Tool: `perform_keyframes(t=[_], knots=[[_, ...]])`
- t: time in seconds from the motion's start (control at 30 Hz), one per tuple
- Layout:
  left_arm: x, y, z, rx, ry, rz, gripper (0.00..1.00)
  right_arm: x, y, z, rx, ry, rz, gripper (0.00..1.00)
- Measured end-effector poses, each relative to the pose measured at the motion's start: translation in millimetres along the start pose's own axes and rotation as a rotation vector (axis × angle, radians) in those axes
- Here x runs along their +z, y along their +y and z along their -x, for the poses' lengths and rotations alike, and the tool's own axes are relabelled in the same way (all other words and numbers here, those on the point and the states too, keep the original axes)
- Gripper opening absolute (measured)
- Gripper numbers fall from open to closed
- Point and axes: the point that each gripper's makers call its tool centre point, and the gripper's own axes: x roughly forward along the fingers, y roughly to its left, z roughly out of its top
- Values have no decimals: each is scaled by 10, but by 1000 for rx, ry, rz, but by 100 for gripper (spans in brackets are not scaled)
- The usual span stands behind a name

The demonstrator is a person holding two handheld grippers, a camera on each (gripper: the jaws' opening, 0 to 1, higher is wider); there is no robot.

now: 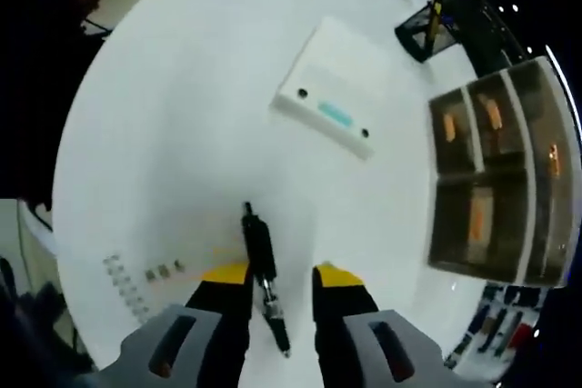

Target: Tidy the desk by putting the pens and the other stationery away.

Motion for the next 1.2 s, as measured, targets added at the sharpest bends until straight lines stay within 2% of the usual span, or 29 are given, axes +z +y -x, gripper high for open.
perform_keyframes(t=[0.2,0.5,0.77,1.0,1.2], knots=[[-9,-24,-22,-9,3,2,64,-5,13,-15,71,3,-29,19],[-26,-52,-54,-15,9,5,64,9,129,-36,231,34,-69,10],[-27,-95,-62,-28,7,4,64,17,129,-47,254,39,-64,9],[-7,-143,-65,-41,-2,1,64,34,127,-61,277,83,-81,9],[-2,-183,-63,-53,-5,1,64,33,136,-61,296,118,-49,10]])
